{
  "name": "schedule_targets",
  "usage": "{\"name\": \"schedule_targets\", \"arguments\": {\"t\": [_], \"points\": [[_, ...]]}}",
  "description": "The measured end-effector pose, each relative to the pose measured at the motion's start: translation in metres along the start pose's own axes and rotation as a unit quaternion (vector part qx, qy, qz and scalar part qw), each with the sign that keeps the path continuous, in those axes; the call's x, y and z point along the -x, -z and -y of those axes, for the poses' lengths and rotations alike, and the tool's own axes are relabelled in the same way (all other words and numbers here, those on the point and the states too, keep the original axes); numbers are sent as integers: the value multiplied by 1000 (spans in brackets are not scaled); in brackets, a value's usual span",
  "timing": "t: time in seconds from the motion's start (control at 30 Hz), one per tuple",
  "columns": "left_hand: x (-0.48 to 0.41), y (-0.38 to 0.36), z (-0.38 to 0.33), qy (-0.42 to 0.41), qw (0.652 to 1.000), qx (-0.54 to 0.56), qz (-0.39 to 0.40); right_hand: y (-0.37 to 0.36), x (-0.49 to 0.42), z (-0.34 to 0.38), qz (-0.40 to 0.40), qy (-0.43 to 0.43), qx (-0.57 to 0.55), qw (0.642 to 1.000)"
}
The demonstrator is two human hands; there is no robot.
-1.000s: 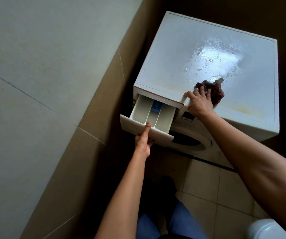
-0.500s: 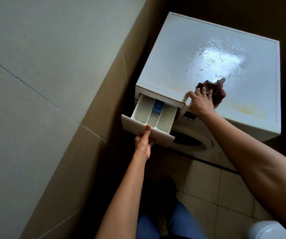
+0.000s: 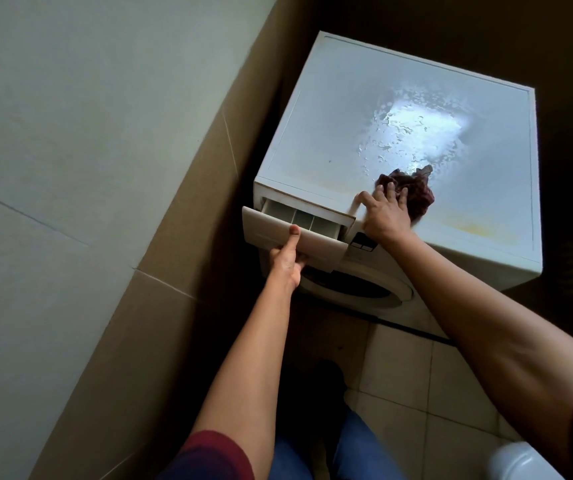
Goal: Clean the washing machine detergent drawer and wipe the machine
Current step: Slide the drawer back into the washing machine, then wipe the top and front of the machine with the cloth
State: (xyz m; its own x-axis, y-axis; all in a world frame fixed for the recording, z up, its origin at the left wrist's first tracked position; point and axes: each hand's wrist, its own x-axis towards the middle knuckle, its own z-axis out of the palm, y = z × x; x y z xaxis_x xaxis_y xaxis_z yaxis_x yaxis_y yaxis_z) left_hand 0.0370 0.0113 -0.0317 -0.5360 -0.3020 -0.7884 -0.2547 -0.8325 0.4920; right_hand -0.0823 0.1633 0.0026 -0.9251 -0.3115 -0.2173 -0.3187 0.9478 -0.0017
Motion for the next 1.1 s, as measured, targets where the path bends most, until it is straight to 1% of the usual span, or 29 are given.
{"name": "schedule_targets", "arguments": {"t": [0.37,0.67,0.8,0.97,1.1], "points": [[-26,-46,-17,9,999,-32,-7,-2,-2,1,-9,7,9,1000],[-33,-53,-19,15,999,-34,-12,-1,-2,1,-11,9,5,1000],[-32,-53,-22,21,998,-57,-19,0,-3,0,-10,12,9,1000],[-20,-58,-26,24,995,-85,-46,0,-2,-1,-9,15,3,1000],[-7,-66,-29,6,988,-127,-90,3,0,-2,-7,16,-10,1000]]}}
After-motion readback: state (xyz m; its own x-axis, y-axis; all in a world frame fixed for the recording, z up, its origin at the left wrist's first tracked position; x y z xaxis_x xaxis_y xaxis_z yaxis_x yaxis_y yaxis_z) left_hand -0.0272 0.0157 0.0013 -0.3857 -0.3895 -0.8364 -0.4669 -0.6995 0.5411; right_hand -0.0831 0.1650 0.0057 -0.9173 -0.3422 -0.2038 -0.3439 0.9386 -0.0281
